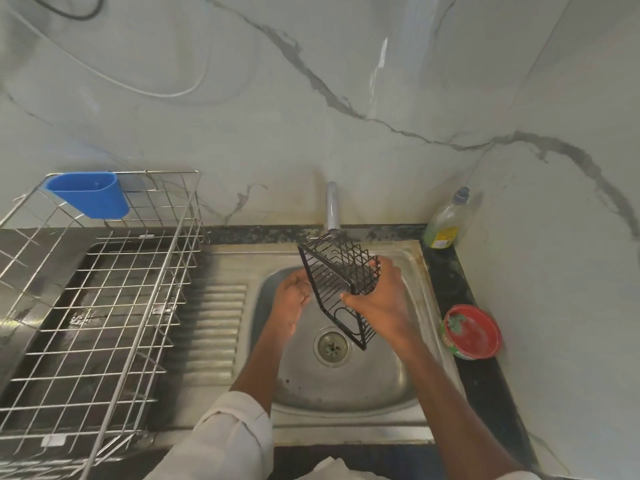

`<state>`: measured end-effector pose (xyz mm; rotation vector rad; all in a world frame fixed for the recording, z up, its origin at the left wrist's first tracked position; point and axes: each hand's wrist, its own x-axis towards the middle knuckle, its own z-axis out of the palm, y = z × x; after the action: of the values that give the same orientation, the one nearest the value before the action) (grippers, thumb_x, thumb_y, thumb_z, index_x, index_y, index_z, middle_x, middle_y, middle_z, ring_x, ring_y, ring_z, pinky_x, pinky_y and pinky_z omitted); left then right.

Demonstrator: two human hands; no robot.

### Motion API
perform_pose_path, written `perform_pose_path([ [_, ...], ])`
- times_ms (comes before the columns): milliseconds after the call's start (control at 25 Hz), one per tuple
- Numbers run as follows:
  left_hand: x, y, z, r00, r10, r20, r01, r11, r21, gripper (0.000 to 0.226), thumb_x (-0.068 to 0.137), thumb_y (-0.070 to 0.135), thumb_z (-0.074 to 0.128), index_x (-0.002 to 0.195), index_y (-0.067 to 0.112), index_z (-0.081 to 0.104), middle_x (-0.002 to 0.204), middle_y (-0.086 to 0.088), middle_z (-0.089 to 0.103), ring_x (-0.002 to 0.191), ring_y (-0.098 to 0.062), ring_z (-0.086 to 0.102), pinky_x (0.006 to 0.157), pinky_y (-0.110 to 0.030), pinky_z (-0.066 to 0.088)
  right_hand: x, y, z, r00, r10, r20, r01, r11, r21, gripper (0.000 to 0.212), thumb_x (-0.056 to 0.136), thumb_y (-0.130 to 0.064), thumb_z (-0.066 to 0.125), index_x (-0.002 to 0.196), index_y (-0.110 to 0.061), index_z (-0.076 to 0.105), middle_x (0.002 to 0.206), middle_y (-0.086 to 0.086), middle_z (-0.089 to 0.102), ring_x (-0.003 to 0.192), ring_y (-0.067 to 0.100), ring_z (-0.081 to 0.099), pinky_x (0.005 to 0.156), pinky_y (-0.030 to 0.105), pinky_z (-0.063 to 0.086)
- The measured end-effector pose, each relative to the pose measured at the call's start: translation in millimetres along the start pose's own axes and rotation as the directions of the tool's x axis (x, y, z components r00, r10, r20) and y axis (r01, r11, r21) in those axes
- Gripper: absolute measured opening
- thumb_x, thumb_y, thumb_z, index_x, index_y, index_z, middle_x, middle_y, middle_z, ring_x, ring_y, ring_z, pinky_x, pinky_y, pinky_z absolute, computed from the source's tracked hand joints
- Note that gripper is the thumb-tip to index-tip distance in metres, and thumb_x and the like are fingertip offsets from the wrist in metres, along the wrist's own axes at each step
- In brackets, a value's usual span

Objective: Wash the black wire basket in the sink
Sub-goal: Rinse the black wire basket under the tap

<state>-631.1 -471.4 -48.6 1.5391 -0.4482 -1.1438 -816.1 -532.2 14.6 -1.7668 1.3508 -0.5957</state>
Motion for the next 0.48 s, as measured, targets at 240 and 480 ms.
perform_pose_path([
  [240,-16,-1,-24,0.998,-0.049,-0.037,0.047,0.996,-0.071,0.039,0.105,0.023,0.059,0.143,0.015,0.062,0.141,-0.006,0.067,0.136,-0.027,0.059,0.116,-0.043,0.045,-3,-5,2,0.999,0.012,-0.030,-0.009,0.996,0.088,0.100,0.055,-0.025,0.097,0.140,-0.032,0.045,0.128,-0.006,0.053,0.116,0.013,0.058,0.098,0.036,0.055],
  [480,-20,6,-55,0.984,-0.165,-0.066,0.155,0.978,-0.141,0.040,0.108,0.043,0.048,0.125,0.014,0.069,0.128,-0.012,0.073,0.121,-0.035,0.067,0.096,-0.041,0.050,-13,-24,7,0.980,-0.045,0.193,0.019,0.991,0.135,0.096,0.070,0.009,0.086,0.143,-0.037,0.044,0.128,-0.008,0.065,0.113,0.010,0.068,0.087,0.021,0.058],
])
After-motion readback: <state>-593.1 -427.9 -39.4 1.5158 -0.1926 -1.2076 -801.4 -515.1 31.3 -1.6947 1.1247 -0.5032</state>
